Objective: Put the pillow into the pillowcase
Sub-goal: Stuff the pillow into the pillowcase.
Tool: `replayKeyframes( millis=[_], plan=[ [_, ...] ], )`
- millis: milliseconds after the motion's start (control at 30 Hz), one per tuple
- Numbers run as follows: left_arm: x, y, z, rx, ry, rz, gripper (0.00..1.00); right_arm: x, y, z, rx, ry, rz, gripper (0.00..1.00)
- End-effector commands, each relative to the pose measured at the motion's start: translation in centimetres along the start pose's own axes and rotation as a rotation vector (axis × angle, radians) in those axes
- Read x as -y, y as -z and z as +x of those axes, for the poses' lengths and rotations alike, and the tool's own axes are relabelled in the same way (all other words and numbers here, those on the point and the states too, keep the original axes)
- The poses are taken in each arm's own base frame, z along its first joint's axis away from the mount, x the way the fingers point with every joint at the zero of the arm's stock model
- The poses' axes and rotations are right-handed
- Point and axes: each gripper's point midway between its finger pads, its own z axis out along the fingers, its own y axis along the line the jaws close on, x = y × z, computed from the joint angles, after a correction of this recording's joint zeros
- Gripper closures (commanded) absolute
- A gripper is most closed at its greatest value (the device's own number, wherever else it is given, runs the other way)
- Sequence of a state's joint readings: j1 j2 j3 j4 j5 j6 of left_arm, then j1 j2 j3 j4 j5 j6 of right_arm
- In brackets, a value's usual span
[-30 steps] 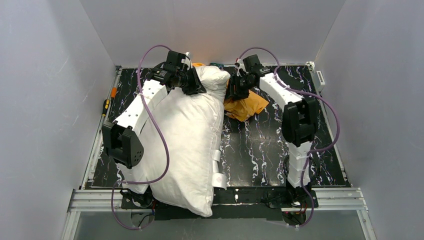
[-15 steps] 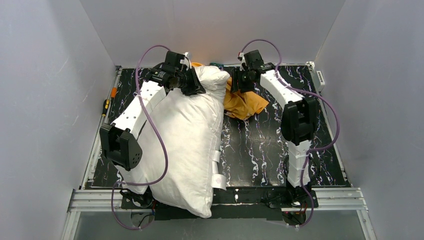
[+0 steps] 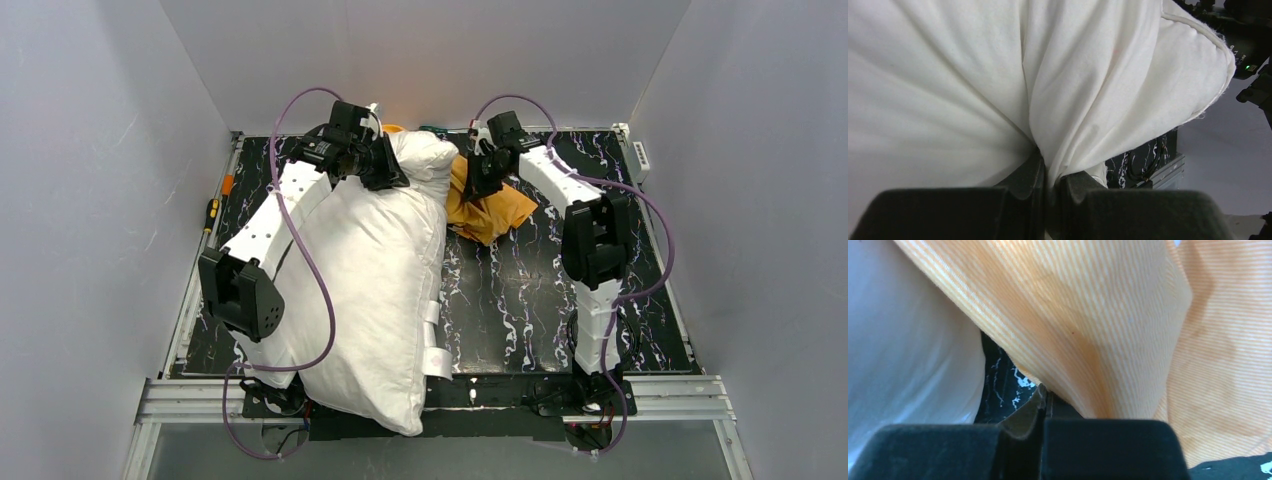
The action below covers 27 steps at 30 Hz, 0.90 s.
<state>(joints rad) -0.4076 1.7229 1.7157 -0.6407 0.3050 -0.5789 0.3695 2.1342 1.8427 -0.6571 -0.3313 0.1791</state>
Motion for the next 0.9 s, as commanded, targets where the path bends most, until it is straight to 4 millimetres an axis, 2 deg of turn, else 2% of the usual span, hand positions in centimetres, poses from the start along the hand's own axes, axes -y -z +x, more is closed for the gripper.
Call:
replayKeyframes(
  millis=[0, 133, 233, 300, 367, 400, 467, 533, 600, 700, 767, 867],
  plan=[
    [-1.6, 3.4, 2.9, -0.11, -0.045, -0.1, 1.0, -3.0, 5.7, -4.1, 0.139, -0.02, -0.135, 0.99],
    [-2.4, 2.9, 4.5, -0.168, -0.136, -0.143, 1.0, -6.1, 12.0, -7.0, 0.297, -0.028, -0.265, 0.99],
    [-2.3, 2.1, 6.4, -0.242, -0.188, -0.159, 1.0, -9.0, 15.6, -7.2, 0.375, 0.0, -0.404, 0.99],
    [-1.6, 1.8, 7.3, -0.281, -0.216, -0.147, 0.96, -10.6, 16.7, -6.2, 0.377, 0.0, -0.496, 0.99],
    [0.0, 2.0, 7.1, -0.279, -0.235, -0.112, 0.81, -11.2, 17.0, -5.1, 0.365, -0.026, -0.541, 0.99],
    [1.1, 2.3, 6.8, -0.268, -0.232, -0.08, 0.69, -11.2, 16.8, -4.6, 0.362, -0.042, -0.554, 0.99],
    [3.7, 3.6, 5.4, -0.22, -0.224, -0.002, 0.52, -11.0, 16.2, -3.6, 0.352, -0.067, -0.563, 0.99],
    [6.4, 5.1, 3.7, -0.149, -0.227, 0.082, 0.44, -10.8, 15.8, -3.2, 0.34, -0.077, -0.568, 0.99],
    [9.3, 6.6, 2.2, -0.081, -0.222, 0.188, 0.42, -10.8, 15.4, -3.1, 0.324, -0.085, -0.578, 0.99],
    [13.1, 8.2, 1.2, -0.029, -0.21, 0.352, 0.43, -10.6, 15.0, -3.2, 0.319, -0.091, -0.578, 0.99],
    [14.9, 8.7, 1.6, -0.028, -0.226, 0.412, 0.46, -10.6, 14.9, -3.6, 0.318, -0.092, -0.583, 0.99],
    [16.6, 7.6, 2.7, -0.051, -0.259, 0.443, 0.5, -10.7, 14.8, -3.9, 0.315, -0.095, -0.592, 0.99]
  ],
)
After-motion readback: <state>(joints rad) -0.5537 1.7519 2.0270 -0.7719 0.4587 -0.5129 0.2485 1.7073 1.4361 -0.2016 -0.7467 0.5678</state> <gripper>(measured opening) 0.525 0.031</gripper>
